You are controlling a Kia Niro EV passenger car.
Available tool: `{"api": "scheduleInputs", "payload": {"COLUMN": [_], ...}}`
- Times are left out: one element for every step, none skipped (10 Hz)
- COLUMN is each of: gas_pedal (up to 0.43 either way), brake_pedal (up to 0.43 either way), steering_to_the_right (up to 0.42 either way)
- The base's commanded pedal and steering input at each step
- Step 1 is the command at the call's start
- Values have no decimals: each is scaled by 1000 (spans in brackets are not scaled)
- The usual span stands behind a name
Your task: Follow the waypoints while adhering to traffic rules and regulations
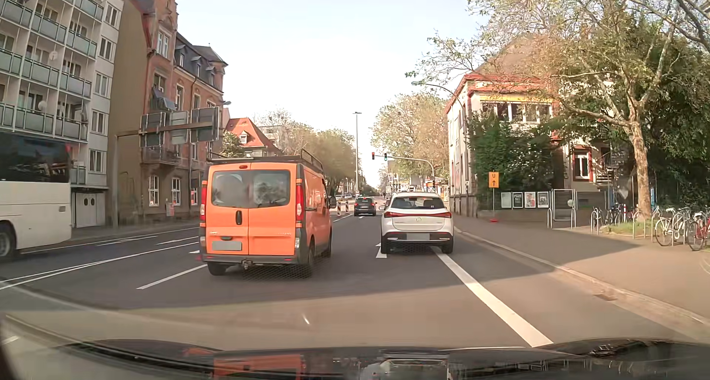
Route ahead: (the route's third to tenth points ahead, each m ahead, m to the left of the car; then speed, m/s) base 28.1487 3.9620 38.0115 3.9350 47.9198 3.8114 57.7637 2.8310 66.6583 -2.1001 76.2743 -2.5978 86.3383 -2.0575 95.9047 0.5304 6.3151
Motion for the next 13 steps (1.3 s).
{"api": "scheduleInputs", "payload": {"gas_pedal": [0, 0, 0, 0, 0, 0, 0, 0, 0, 0, 0, 0, 0], "brake_pedal": [165, 165, 165, 152, 159, 152, 152, 152, 152, 152, 152, 152, 128], "steering_to_the_right": [24, 24, 24, 24, 24, 24, 24, 24, 24, 24, 23, 23, 23]}}
